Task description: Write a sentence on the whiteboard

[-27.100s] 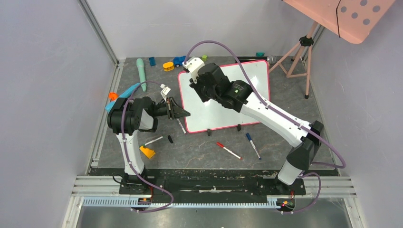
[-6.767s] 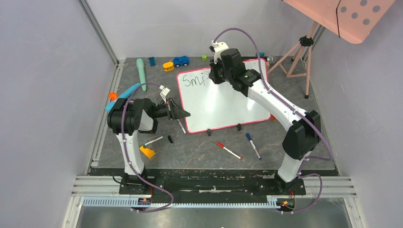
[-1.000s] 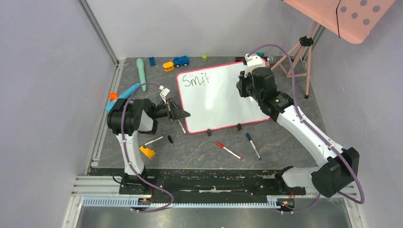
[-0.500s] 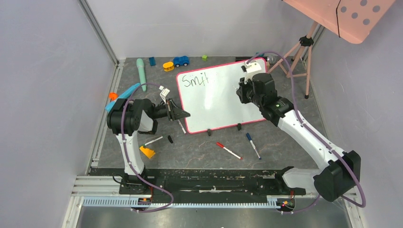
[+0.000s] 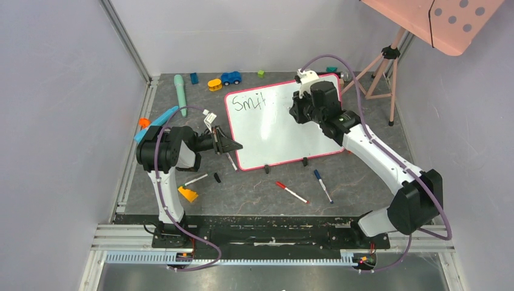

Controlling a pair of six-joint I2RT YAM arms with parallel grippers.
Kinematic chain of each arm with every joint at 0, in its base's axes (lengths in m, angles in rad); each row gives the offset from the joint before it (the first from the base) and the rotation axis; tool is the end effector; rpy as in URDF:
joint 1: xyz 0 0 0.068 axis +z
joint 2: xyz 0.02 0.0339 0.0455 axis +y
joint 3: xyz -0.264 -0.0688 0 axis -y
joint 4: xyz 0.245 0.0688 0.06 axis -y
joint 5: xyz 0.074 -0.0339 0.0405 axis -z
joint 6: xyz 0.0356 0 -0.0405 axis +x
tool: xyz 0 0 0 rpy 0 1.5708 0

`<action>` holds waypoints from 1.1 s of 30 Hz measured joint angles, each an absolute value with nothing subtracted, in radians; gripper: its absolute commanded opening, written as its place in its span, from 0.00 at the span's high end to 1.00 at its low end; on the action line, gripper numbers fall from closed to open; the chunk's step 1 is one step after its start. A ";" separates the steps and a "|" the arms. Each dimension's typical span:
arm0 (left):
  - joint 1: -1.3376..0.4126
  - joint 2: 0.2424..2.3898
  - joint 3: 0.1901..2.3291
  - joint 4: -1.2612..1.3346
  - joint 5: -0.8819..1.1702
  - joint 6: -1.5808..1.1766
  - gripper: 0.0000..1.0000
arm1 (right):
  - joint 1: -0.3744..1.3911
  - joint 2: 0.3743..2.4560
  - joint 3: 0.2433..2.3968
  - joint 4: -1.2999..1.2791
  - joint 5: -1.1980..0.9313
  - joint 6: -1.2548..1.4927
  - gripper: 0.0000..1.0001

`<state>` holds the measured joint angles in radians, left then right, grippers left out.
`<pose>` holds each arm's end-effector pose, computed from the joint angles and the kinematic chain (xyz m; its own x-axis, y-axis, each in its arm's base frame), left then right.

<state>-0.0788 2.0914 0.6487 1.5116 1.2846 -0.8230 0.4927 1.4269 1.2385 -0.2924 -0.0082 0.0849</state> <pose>0.3223 -0.0597 0.1130 -0.6691 -0.1548 -0.7268 0.7142 0.1362 -0.6865 0.2917 0.1569 0.3371 -0.4467 -0.1436 -0.8831 -0.4431 0.8930 0.0790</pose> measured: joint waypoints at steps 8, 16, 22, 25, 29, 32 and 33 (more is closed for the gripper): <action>-0.079 2.091 0.649 1.512 1.285 -0.823 0.95 | 0.493 1.474 1.274 -0.278 -0.043 0.086 1.00; -0.079 2.091 0.649 1.512 1.285 -0.823 0.93 | 0.493 1.516 1.309 -0.266 -0.047 0.086 1.00; -0.079 2.091 0.649 1.512 1.285 -0.823 0.93 | 0.493 1.543 1.328 -0.263 -0.043 0.086 1.00; -0.079 2.091 0.648 1.512 1.285 -0.822 0.92 | 0.493 1.551 1.332 -0.264 -0.038 0.086 1.00; -0.079 2.090 0.648 1.512 1.284 -0.822 0.92 | 0.493 1.567 1.343 -0.263 -0.030 0.087 1.00; -0.079 2.090 0.648 1.512 1.285 -0.822 0.92 | 0.493 1.570 1.343 -0.265 -0.028 0.089 1.00; -0.079 2.090 0.648 1.512 1.284 -0.822 0.91 | 0.493 1.570 1.343 -0.265 -0.028 0.089 1.00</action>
